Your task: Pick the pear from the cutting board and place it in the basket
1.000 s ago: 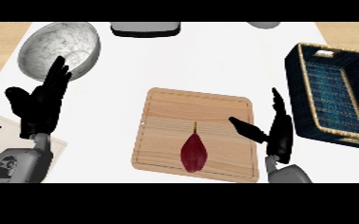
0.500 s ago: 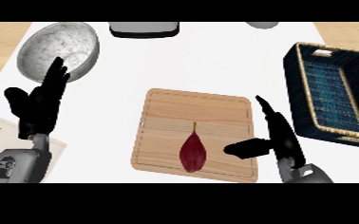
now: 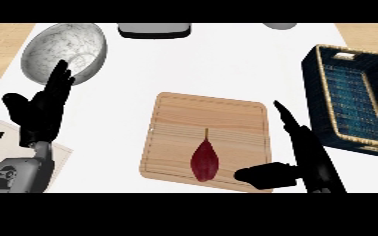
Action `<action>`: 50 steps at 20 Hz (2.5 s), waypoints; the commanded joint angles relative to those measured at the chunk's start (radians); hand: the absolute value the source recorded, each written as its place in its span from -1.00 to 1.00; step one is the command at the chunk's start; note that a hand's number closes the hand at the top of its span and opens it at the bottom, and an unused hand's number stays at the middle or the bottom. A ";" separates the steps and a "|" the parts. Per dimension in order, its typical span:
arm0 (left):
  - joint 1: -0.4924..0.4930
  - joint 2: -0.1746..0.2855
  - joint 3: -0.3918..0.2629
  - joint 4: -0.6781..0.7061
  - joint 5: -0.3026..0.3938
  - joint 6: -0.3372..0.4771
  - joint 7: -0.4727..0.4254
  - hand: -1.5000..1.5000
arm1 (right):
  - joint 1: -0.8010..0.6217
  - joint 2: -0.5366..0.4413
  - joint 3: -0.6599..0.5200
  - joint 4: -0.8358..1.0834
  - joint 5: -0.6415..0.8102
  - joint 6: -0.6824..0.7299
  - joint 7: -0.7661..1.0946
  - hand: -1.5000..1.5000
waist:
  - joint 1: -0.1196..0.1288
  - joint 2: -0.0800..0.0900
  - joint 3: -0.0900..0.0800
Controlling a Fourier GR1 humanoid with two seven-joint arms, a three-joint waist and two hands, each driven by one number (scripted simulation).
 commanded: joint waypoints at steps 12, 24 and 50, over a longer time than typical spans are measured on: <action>-0.026 -0.037 0.030 0.018 -0.047 -0.034 0.007 0.00 | 0.187 0.276 0.146 0.183 0.290 -0.167 -0.147 -1.00 | 0.006 0.003 0.002; -0.023 -0.086 0.073 0.051 -0.092 -0.073 -0.033 0.00 | 0.203 0.347 0.158 0.242 0.383 -0.229 -0.173 -1.00 | 0.006 0.004 0.002; 0.020 -0.119 0.129 -0.057 -0.133 -0.134 0.033 0.00 | 0.018 0.348 0.153 0.640 0.242 -0.364 -0.293 -1.00 | 0.012 0.004 0.002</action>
